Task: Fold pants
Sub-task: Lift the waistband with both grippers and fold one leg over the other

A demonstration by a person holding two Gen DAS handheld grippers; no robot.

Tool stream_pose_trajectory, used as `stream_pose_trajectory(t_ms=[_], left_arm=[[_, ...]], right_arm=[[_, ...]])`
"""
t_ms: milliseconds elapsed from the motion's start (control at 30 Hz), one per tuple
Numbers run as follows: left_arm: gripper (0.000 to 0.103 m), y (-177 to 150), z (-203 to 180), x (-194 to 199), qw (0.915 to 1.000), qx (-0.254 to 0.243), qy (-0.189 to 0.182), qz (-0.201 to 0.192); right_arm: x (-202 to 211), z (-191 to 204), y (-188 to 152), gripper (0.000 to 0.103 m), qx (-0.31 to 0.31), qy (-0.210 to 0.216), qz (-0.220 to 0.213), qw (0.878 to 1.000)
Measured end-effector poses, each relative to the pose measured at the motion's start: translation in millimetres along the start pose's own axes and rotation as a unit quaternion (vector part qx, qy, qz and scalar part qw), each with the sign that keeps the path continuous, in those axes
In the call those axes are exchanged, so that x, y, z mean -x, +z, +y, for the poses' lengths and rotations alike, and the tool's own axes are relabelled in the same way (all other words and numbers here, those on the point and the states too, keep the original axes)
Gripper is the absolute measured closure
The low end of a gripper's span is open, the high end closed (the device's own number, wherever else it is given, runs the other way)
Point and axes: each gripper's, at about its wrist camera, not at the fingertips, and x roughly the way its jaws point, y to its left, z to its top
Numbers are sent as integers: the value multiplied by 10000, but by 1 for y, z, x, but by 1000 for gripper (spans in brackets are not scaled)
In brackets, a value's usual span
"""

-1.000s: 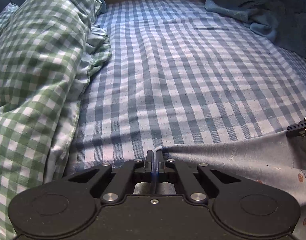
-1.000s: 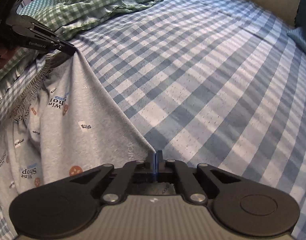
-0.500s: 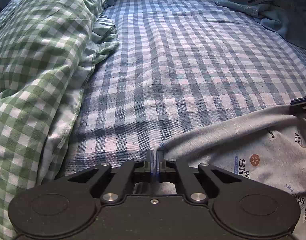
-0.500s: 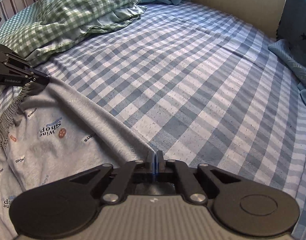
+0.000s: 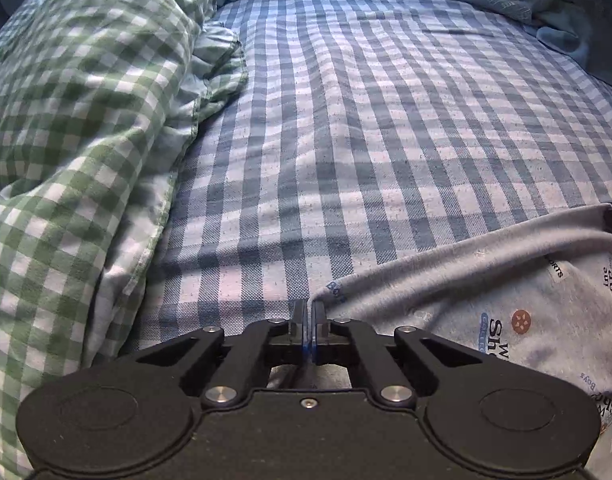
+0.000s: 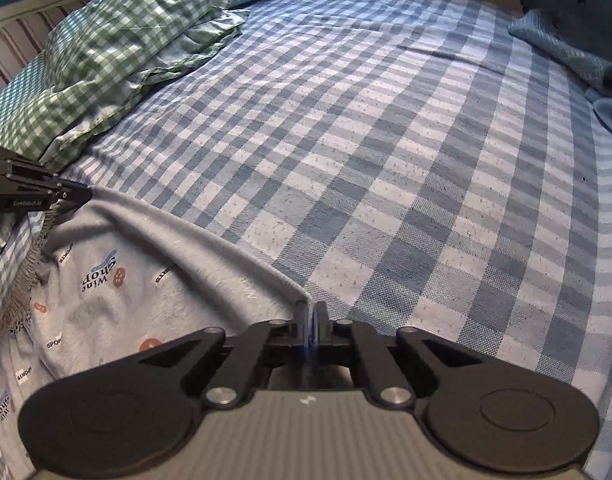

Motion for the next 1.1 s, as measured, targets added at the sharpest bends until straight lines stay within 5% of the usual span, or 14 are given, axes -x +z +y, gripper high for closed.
stream_pose_trajectory(t_ms=[167,400,567,733,900,1100], left_arm=[[103,-23,-3,61,9960,-188,-22,-876],[103,-125,-15,162,9750,-1189,-199,-1867],[103,-200,-29,191,9702,-1531,-332,-1851],[103,-260,-47,174,9701,-1868,-397,-1498],[103,-289,-56,167,9676,-2046,-321,-1448],[103,-304,-58,183,9544,-2525,-349,-1551]], right_arm=[[72,29,-22,101,202,-273,-839,9959],[177,100,-104,101,717,-421,-1341,9875],[197,151,-171,102,923,-586,-1113,9878],[178,188,-228,102,1130,-896,-742,9868],[162,204,-260,102,1129,-1111,-655,9852],[179,224,-274,102,1333,-1195,-664,9816]])
